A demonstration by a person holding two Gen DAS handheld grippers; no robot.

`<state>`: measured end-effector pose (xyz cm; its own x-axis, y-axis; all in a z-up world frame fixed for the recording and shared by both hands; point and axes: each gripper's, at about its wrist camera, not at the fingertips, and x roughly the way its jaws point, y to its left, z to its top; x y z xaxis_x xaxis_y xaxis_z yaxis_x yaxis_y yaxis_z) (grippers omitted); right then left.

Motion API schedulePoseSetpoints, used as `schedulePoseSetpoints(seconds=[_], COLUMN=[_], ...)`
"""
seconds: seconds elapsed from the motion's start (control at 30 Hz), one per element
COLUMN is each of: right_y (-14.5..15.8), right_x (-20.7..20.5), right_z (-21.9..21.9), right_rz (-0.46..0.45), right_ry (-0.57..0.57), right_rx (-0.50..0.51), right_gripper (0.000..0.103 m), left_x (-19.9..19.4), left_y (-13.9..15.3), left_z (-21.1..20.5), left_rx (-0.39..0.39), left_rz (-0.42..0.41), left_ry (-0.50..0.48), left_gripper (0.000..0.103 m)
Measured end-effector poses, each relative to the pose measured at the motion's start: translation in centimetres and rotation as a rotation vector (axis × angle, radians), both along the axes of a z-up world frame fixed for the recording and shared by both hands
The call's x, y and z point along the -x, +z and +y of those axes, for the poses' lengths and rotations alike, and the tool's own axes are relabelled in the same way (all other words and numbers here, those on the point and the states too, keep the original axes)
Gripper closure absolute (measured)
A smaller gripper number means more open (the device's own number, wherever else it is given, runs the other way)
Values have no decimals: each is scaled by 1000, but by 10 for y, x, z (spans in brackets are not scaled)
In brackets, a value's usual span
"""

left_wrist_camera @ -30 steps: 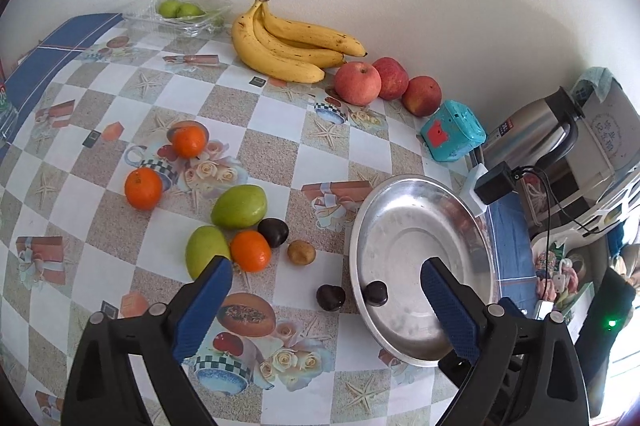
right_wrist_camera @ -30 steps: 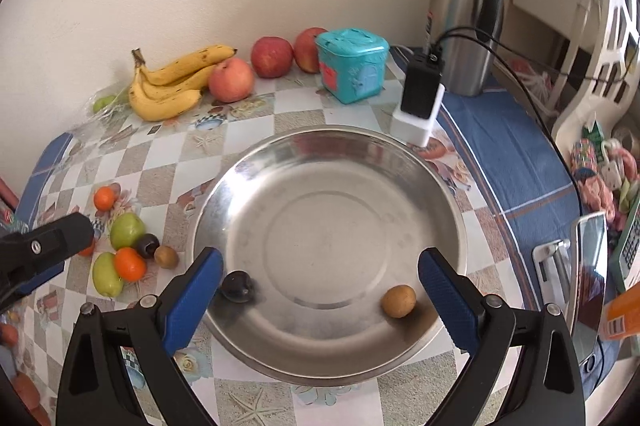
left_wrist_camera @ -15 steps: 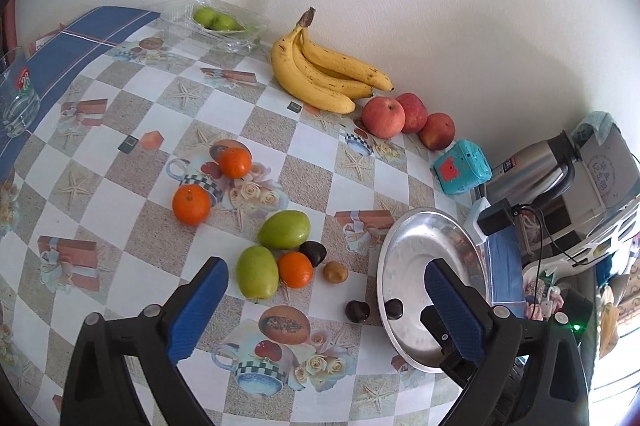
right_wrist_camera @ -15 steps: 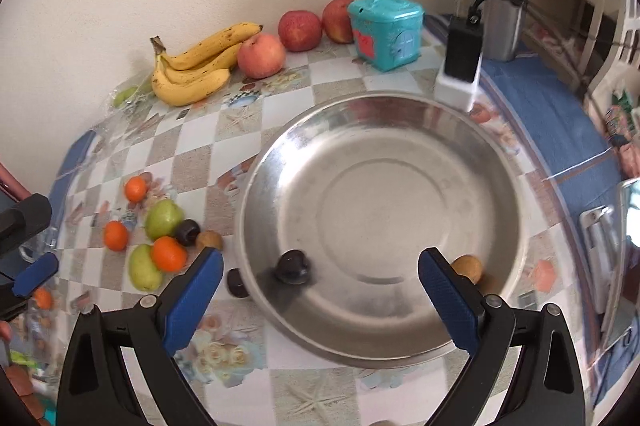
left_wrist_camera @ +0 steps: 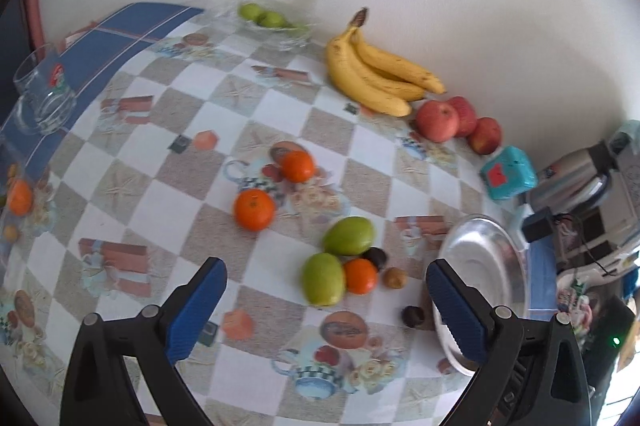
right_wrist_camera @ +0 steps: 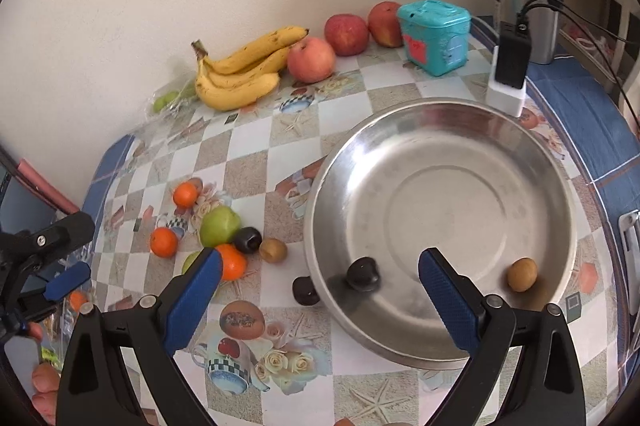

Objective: Organize fruits
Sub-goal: 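Lift both tools out of the steel bowl toward the remaining fruit, then grasp the large green apple with the left tool while the right tool grasps an orange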

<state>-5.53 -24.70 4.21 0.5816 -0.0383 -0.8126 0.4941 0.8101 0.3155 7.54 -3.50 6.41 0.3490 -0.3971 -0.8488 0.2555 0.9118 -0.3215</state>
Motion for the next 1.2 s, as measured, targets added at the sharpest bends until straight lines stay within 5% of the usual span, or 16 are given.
schedulePoseSetpoints(seconds=[0.37,0.87,1.2], right_y=[-9,-22,-21], right_x=[-28,-31,-31], right_z=[52,43,39], right_rz=[13,107,166], right_ry=[156,139,112], right_rx=[-26,67,167], right_gripper=[5,5,5], left_x=[-17,-20,-23], left_y=[-29,-69,-91], left_z=[22,-17,-25], left_rx=[-62,-44,-14], left_rz=[85,164,206], left_ry=[93,-18,-11], left_gripper=[2,3,19])
